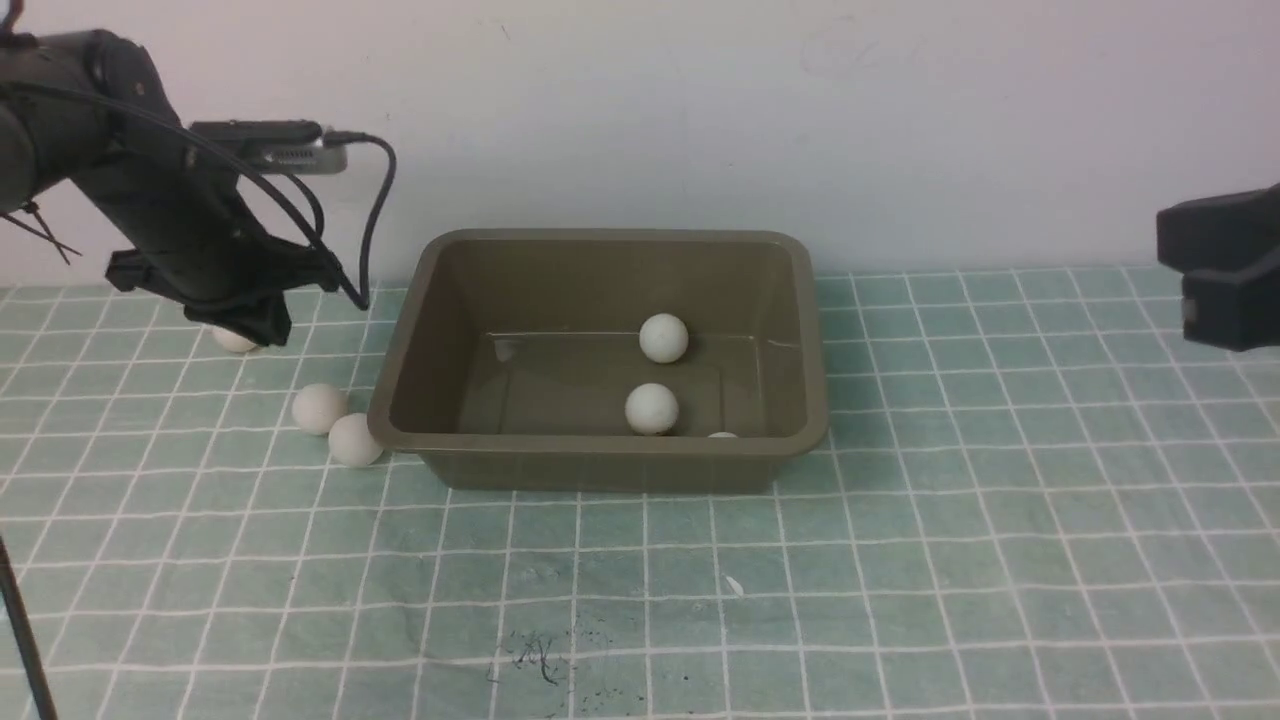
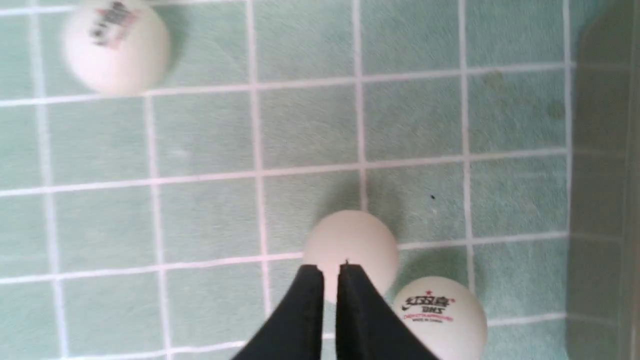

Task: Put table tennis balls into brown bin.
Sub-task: 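Reach for and grasp a ping pong ball on the table beside the basket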

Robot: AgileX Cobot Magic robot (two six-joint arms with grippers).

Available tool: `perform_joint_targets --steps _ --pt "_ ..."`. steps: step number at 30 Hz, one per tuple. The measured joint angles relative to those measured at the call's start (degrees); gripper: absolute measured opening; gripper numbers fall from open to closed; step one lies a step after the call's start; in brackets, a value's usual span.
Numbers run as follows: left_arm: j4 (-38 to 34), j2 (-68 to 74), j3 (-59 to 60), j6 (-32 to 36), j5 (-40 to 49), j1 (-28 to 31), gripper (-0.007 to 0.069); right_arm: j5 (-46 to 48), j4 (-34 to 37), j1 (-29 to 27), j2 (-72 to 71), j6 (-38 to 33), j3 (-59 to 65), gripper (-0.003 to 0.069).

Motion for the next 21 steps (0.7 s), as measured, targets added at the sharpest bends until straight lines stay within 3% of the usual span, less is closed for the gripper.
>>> perform_joint_targets --steps 4,9,10,13,16,21 --pt "-1.0 2.3 0.0 1.3 -0.1 -0.2 0.0171 -0.2 0.0 0.0 0.0 0.7 0.0 -0.0015" --pt "-0.8 5.6 0.0 0.5 -1.7 -0.2 0.0441 -0.6 0.0 0.0 0.0 1.4 0.0 -0.0015" --pt "-0.8 5.9 0.0 0.6 -1.8 -0.2 0.0461 -0.6 0.0 0.0 0.0 1.4 0.0 -0.0015" --pt "-0.8 7.2 0.0 0.6 -2.4 -0.2 0.0463 -0.9 0.0 0.0 0.0 1.4 0.0 -0.0015" --pt "-0.7 7.5 -0.5 0.4 -2.9 -0.2 0.0321 -1.0 0.0 0.0 0.0 1.4 0.0 -0.0015" --pt "-1.9 5.8 -7.7 0.7 2.8 -0.3 0.0335 -1.3 0.0 0.0 0.0 1.5 0.0 -0.0015"
